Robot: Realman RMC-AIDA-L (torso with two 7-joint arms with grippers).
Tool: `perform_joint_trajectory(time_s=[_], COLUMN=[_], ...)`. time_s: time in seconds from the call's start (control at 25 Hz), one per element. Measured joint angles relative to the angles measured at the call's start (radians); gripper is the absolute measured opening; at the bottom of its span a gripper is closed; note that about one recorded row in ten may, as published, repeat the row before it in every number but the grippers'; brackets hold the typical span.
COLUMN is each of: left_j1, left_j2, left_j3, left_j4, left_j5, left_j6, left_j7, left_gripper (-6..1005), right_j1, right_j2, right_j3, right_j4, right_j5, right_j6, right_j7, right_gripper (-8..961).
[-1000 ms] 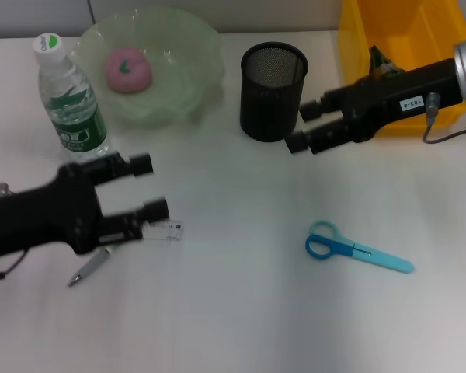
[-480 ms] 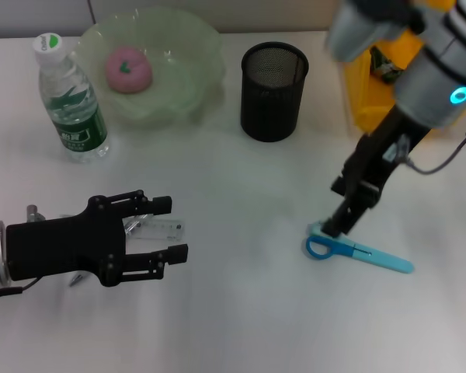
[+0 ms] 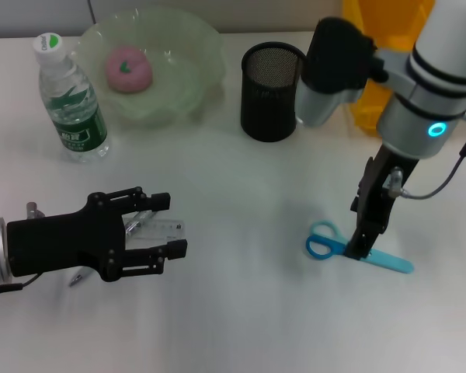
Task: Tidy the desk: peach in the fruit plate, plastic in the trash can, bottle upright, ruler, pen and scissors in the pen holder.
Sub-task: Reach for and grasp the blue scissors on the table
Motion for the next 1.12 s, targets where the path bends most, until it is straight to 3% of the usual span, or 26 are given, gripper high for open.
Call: perform_joint_trajectory(time_s=[0.52, 0.92, 1.12], left_j1=[-0.002, -0.002, 0.0], left_j2=[0.003, 0.006, 0.007], left_j3=[-0.004, -0.006, -0.007], left_j4=[-0.006, -0.006, -0.005], left_j5=[0.0, -0.005, -0.007], left_j6=[-0.02, -0.014, -0.014], left_j7=[-0.006, -0.012, -0.012], left_gripper=[785, 785, 785], right_j1=[-0.07, -0.106, -0.11], right_j2=[0.003, 0.004, 0.004], right_j3=[-0.183, -0.249, -0.26], right_j4=[-0.013, -0.05, -0.053], right_j5=[0.064, 0.061, 0.059], right_j6=[0.105, 0.15, 0.168], right_j7=[0.03, 0.068, 0.075], right_gripper=[799, 613, 420])
